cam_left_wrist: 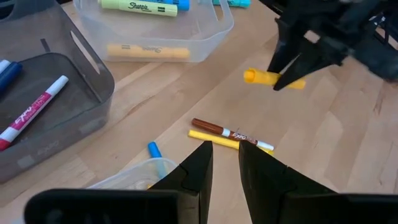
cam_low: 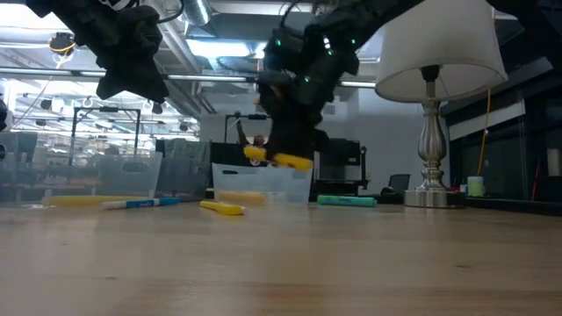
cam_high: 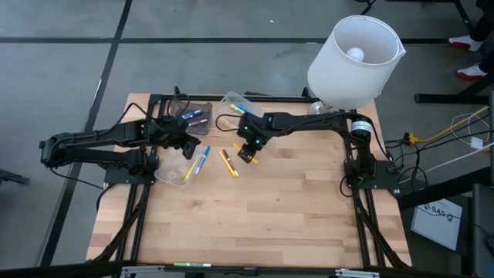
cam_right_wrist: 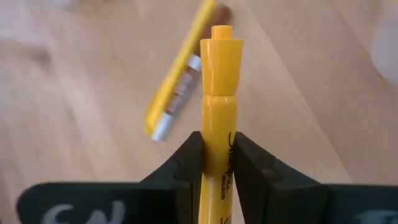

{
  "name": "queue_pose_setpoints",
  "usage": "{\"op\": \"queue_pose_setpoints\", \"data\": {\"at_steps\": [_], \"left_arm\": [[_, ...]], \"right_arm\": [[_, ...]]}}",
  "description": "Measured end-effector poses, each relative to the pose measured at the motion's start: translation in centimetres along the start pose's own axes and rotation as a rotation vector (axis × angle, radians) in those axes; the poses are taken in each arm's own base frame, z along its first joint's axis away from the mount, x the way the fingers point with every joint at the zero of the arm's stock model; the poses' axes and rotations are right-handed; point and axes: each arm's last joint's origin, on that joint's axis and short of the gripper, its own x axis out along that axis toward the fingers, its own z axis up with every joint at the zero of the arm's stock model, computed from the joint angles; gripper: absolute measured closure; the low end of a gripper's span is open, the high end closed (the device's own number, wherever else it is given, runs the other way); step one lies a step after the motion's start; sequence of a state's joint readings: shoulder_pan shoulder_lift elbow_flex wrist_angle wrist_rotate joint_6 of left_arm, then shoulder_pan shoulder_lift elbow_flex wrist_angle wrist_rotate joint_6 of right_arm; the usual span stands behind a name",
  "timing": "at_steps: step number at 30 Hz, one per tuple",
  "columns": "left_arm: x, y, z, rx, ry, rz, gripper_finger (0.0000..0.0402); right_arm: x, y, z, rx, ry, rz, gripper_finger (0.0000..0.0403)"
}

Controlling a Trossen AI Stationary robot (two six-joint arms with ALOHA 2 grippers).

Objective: Pick & Place Markers
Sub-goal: Put the yellow highlighter into the top transparent bin

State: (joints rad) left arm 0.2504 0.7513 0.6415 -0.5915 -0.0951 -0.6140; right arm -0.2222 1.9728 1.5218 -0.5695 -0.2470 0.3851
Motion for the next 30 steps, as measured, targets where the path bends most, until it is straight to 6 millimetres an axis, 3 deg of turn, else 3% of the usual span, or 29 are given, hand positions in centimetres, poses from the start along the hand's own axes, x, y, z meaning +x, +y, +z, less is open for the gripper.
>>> {"op": "queue_pose_setpoints", "data": {"at_steps": [12,30], "left_arm": [[-0.1,-0.8,1.1,-0.014,-0.114,-0.08,0.0329],[-0.9,-2.0,3.6,-0.057,-0.419,-0.165,0.0329]], "right_arm": [[-2.5,2.9,3.5,-0.095,-0.217,0.086,0.0336],[-6.4,5.2,7.3,-0.141,-0.528,0.133,0.0333]]}}
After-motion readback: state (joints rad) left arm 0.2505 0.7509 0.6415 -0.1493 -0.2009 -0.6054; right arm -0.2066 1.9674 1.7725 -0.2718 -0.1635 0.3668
